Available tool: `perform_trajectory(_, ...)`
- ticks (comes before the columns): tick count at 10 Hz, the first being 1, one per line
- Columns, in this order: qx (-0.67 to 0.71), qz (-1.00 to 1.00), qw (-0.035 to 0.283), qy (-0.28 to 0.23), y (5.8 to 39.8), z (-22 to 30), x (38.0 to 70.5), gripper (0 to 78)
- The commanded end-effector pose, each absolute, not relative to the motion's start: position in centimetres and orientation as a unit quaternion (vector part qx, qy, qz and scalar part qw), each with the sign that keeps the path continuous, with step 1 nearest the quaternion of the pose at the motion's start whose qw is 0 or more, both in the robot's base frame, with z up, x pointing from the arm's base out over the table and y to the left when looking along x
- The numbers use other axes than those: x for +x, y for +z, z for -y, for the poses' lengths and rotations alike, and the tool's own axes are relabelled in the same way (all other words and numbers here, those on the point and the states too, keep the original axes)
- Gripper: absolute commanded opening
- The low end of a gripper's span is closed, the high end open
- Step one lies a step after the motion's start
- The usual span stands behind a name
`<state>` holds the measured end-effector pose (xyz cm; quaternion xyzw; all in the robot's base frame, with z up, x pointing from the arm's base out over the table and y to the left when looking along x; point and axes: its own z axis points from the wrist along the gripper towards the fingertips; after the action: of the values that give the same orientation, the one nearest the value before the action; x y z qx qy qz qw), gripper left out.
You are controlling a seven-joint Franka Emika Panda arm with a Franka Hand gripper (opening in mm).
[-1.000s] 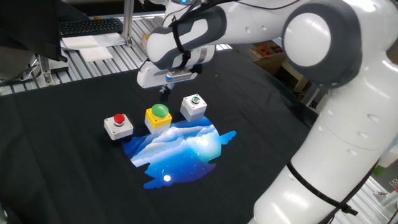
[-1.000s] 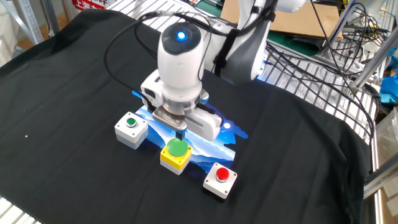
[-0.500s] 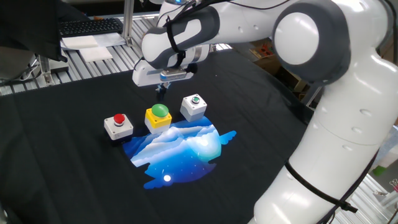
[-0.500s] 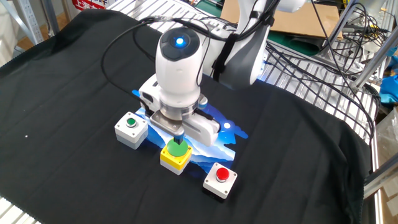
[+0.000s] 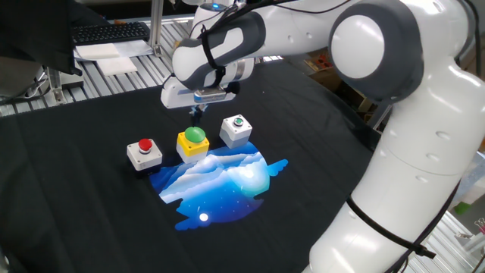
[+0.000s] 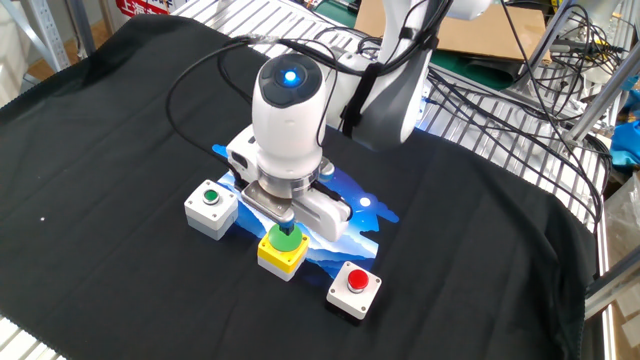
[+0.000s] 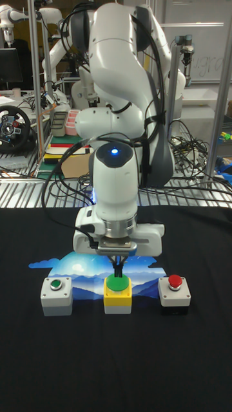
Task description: Press three buttons from left to right in sequence
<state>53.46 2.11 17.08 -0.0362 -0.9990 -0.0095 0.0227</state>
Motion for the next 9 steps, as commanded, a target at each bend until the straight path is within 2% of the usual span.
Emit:
perform_trajectory(1, -0.026, 1.000, 0.016, -0.010, 15.92, -1.16, 53.49, 1.1)
perform_trajectory(9, -0.021, 1.000, 0.018, -0.010, 15.36, -1.53, 53.12, 1.1)
